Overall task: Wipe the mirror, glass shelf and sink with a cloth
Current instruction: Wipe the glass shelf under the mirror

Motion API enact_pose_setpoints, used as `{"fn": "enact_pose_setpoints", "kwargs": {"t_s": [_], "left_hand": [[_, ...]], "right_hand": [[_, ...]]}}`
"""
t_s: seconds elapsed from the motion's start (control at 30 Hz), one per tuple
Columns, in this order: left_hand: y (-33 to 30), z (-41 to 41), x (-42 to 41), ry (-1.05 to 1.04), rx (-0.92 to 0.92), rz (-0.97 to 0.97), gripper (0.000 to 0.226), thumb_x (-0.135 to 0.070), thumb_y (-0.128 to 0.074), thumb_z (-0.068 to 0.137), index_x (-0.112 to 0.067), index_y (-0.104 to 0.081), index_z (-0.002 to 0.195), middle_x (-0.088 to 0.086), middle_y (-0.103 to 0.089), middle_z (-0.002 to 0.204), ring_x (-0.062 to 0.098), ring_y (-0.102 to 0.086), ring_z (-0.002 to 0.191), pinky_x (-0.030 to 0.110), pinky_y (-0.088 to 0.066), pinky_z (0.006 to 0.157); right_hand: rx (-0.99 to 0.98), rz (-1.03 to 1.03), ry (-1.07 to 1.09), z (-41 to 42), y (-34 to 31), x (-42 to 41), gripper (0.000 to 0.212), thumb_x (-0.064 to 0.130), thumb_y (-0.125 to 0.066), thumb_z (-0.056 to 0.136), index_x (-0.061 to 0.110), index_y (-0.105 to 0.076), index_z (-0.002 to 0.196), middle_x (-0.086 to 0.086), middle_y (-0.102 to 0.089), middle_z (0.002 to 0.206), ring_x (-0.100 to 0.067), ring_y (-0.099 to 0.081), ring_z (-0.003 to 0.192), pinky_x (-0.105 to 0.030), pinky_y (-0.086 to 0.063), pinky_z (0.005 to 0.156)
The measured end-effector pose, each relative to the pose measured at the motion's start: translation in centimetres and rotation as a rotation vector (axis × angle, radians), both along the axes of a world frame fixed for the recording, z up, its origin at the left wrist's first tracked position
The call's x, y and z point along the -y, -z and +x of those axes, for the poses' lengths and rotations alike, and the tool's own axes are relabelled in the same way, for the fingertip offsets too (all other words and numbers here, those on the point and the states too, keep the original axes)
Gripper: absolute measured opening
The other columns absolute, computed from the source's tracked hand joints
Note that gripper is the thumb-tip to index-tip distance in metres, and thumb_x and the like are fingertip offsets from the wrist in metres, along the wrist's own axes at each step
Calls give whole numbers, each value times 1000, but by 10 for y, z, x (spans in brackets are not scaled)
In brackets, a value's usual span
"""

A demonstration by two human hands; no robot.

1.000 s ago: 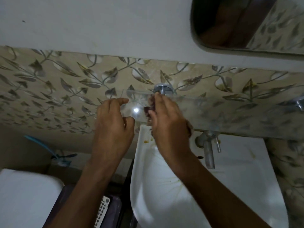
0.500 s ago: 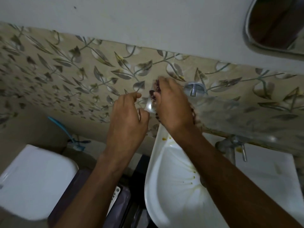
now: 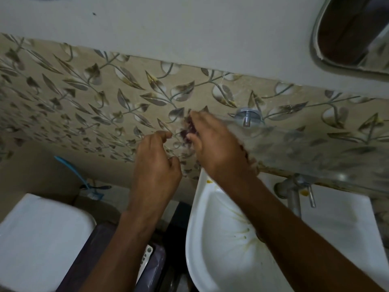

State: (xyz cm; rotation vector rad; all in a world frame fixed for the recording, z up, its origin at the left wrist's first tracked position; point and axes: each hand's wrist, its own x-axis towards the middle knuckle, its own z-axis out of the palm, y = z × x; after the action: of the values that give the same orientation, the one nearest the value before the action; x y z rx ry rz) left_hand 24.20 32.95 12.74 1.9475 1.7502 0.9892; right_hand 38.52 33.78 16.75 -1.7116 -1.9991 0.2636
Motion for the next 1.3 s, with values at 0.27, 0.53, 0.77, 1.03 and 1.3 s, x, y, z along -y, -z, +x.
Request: {"fn": "enact_pose_setpoints", "kwargs": {"t_s": [0.27,0.53,0.77,1.03,1.3], "left_hand": [[21,20,0,69,41,-141,46,-6,-62,82,-18,-52,126,-6,-49,112,19,-51,110,32,-43,90],[28,51,12,69,246,-143,51,0,-63,82,-20,-42,124,-27,-48,98,-26,-48,88,11,-36,65],[45,44,7,65,187,-157,45,0,-65,81,-26,-39,107,-8,-53,95,2,-55,82,18,-37,62],[45,72,41,229,169,-272,55,0,-61,81,-35,-46,121,-17,-51,103,-12,-50,94,13,-38,70],[36,91,44,313,174,-323,57,0,-58,84,-36,-48,126,-15,-55,112,3,-54,102,19,-43,77]], "right_hand": [[-18,114,57,27,10,43,45,12,-60,98,1,-51,141,-17,-58,136,-28,-56,126,-38,-48,106],[11,193,238,27,18,48,44,15,-58,99,2,-51,142,-15,-57,137,-27,-54,127,-39,-46,106],[-46,132,314,83,17,66,45,23,-52,101,8,-49,144,-12,-56,139,-25,-55,125,-41,-51,102],[-1,175,478,111,17,71,43,18,-53,100,5,-51,141,-14,-59,132,-27,-57,120,-37,-50,97],[-22,200,375,133,22,89,43,20,-56,100,6,-53,140,-12,-60,132,-26,-59,118,-39,-52,98]]}}
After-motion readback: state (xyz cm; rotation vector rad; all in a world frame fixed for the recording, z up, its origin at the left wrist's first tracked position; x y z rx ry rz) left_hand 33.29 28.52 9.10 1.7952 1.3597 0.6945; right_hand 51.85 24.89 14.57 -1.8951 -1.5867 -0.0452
